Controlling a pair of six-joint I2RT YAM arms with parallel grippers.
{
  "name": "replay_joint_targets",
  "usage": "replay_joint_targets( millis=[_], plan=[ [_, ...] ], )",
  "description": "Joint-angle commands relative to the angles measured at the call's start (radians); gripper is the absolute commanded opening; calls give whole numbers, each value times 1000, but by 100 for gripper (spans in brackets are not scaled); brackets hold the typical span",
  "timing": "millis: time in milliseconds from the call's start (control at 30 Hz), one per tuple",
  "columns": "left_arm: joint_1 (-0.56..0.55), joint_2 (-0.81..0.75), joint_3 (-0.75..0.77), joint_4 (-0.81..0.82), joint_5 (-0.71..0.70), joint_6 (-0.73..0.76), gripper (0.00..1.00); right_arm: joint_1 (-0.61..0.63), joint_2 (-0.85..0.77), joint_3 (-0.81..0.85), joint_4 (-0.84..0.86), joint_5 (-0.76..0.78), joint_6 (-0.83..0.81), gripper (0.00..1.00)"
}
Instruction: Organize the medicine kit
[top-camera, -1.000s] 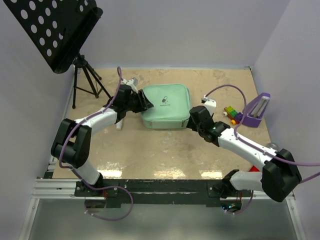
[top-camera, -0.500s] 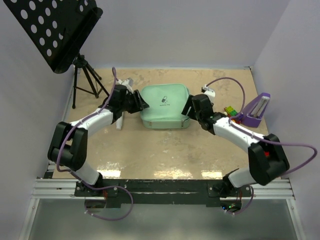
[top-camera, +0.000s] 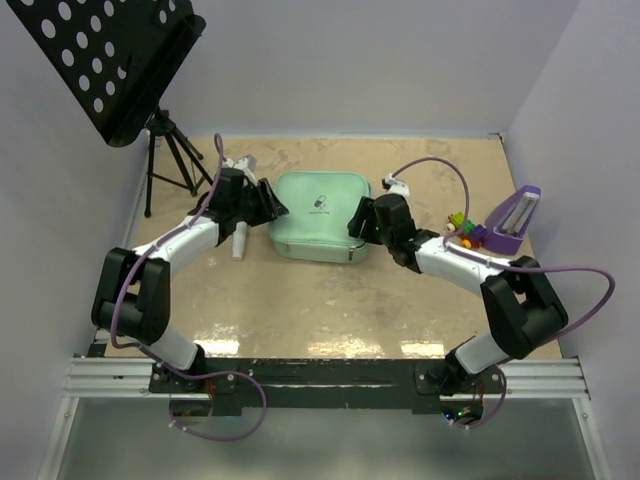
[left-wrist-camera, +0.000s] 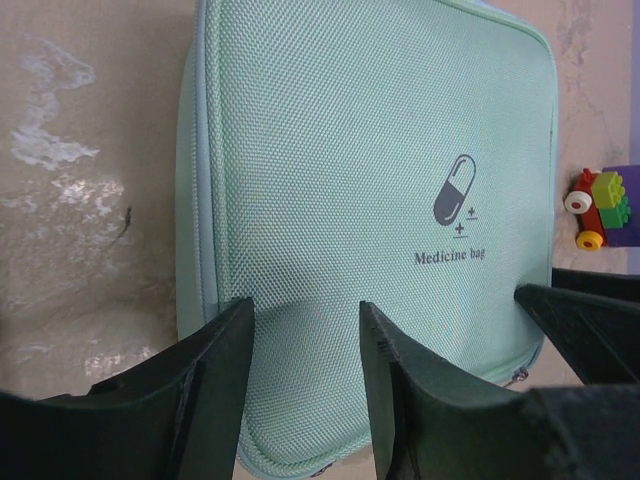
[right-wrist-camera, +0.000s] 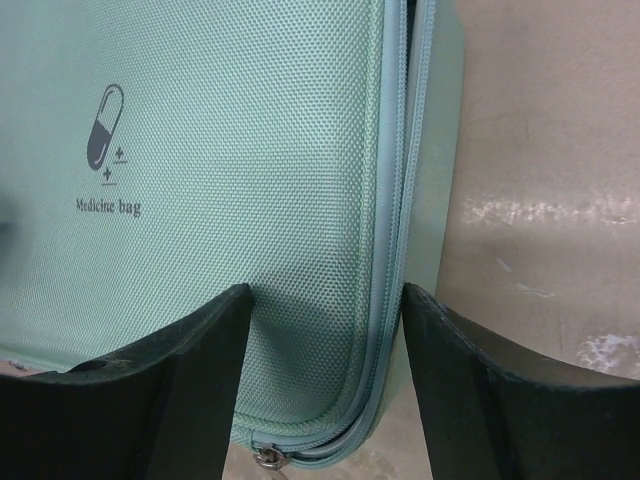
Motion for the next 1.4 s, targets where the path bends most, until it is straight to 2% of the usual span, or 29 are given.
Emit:
replay_joint_targets(
  millis=[0, 133, 233, 367, 433, 500, 533, 567, 667, 767, 867, 933, 1033, 1367],
  plan=[
    [17, -23, -12, -105, -41, 42, 52, 75, 14, -24, 59, -75, 19, 65],
    [19, -42, 9, -139, -50, 50, 52, 102, -18, -32, 33, -32, 41, 66],
    [19, -92, 20, -157, -64, 50, 53, 108, -114, -17, -58, 100, 26, 69],
    [17, -167, 41, -203, -165, 44, 64, 228, -219, 64, -293, 545, 2, 72],
    [13, -204, 32, -196, -203, 24, 69, 279, -260, 69, -306, 649, -5, 70],
    [13, -241, -1, -141, -205, -18, 75, 279, -324, 32, -248, 626, 19, 59],
    [14, -262, -29, -110, -208, -57, 95, 273, -346, 8, -243, 596, 57, 67],
    [19, -270, -46, -101, -207, -91, 100, 273, -363, 3, -235, 521, 53, 98],
    [23, -269, -57, -61, -103, -73, 100, 273, -383, -11, -169, 370, -62, 99],
    [5, -279, -88, -3, -46, -52, 100, 273, -360, -18, -197, 364, -44, 98],
    [-113, -220, 45, -162, -188, 43, 100, 288, -291, 9, -286, 365, -16, 98],
    [-187, -175, 122, -245, -313, 74, 98, 308, -271, 5, -303, 390, 9, 92],
    [-219, -137, 144, -254, -355, 70, 94, 314, -266, -11, -309, 404, 30, 80],
    [-277, 0, 169, -286, -438, 39, 88, 401, -130, 58, -344, 431, 72, 79]
  ],
)
